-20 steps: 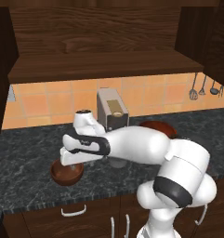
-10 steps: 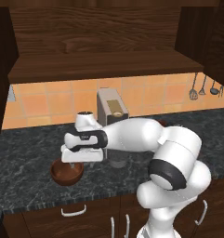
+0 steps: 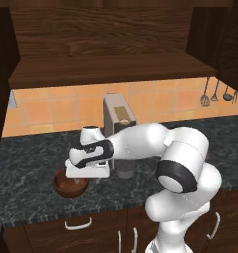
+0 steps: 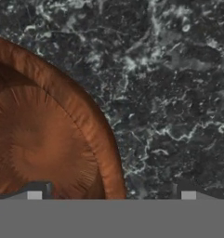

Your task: Pick up the bowls on the counter and stack them on top of one another in the open cabinet. Place the smaller bowl on top of the larger bowl.

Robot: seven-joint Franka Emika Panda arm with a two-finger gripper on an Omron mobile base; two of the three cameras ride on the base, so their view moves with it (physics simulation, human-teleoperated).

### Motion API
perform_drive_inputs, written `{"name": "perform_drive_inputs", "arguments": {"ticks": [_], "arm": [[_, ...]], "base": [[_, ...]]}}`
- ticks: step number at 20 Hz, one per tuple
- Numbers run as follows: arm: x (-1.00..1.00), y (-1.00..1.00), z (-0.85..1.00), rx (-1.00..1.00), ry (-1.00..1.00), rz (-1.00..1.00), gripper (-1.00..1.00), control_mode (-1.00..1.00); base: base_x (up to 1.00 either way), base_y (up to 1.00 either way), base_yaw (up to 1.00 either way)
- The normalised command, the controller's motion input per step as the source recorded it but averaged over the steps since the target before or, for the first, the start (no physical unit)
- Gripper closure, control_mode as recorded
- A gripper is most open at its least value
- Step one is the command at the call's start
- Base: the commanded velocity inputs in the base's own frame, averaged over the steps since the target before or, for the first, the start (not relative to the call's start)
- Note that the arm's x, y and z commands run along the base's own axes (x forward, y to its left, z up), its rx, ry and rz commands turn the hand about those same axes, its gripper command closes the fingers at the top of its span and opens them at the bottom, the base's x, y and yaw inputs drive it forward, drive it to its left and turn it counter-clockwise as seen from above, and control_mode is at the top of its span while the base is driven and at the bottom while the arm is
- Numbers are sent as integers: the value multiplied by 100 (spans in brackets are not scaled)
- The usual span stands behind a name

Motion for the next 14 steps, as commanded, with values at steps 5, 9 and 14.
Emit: {"name": "perform_drive_inputs", "arguments": {"ticks": [5,9,14], "arm": [[0,0,0,0,0,0,100,-100],[0,0,0,0,0,0,100,-100],[-27,-1,5,0,-2,0,100,-100]], "base": [[0,0,0],[0,0,0],[0,0,0]]}}
